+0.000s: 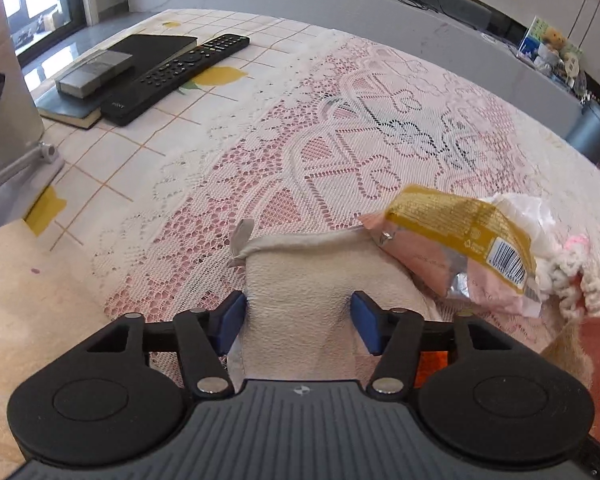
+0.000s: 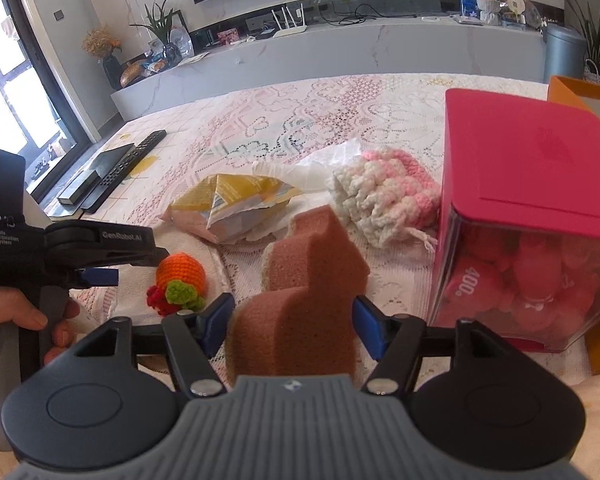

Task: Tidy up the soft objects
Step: 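Grasp the white bath mitt with the left tool while the right tool grasps the brown bread plush, then carry the mitt and bread plush over the orange box with both tools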

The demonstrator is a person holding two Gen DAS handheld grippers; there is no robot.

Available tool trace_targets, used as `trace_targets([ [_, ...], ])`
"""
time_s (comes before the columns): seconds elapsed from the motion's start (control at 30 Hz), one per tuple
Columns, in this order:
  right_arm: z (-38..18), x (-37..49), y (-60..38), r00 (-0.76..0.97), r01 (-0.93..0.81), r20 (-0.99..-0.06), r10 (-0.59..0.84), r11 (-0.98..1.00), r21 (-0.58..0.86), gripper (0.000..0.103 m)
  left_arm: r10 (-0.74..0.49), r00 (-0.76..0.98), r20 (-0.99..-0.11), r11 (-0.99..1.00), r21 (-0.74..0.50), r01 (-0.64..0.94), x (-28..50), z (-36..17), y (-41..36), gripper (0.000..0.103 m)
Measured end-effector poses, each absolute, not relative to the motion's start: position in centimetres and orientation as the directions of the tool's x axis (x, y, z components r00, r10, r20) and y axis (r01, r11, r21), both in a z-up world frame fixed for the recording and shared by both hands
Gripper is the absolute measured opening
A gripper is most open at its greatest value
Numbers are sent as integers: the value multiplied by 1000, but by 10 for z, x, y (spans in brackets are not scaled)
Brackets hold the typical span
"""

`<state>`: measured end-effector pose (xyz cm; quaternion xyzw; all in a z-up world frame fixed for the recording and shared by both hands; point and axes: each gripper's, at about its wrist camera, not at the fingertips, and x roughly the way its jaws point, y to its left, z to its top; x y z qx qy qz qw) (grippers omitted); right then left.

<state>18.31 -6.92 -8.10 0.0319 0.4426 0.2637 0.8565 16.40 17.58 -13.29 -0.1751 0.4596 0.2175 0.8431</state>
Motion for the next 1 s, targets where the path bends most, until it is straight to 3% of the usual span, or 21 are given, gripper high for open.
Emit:
trace_targets([
  [0.13,-81,181,-65,467,-434,-745,476,858,276,64,215,487,-847,861,-72,-504,165,-132,171,43],
  [0.17,-81,181,-65,469,-433,-745,474,859,274,64,206,495,-844,867,-77,-492,165,-132,169,30],
  [0.3,-78,183,-67,482,-420,-744,463,867,267,64,182,521,-834,882,-96,-462,165,-130,166,17],
  [0.37,-77,183,-67,487,-420,-740,464,867,267,61,167,550,-818,884,-123,-451,161,-126,166,16],
  [0.4,-76,183,-68,487,-423,-737,468,865,270,52,153,575,-804,887,-145,-439,158,-123,165,15],
  [0.63,-66,177,-76,526,-405,-717,458,876,262,40,105,710,-696,914,-213,-344,134,-94,152,14],
  [1.0,-41,159,-95,587,-397,-658,471,876,274,37,95,787,-609,946,-192,-262,105,-53,128,14],
])
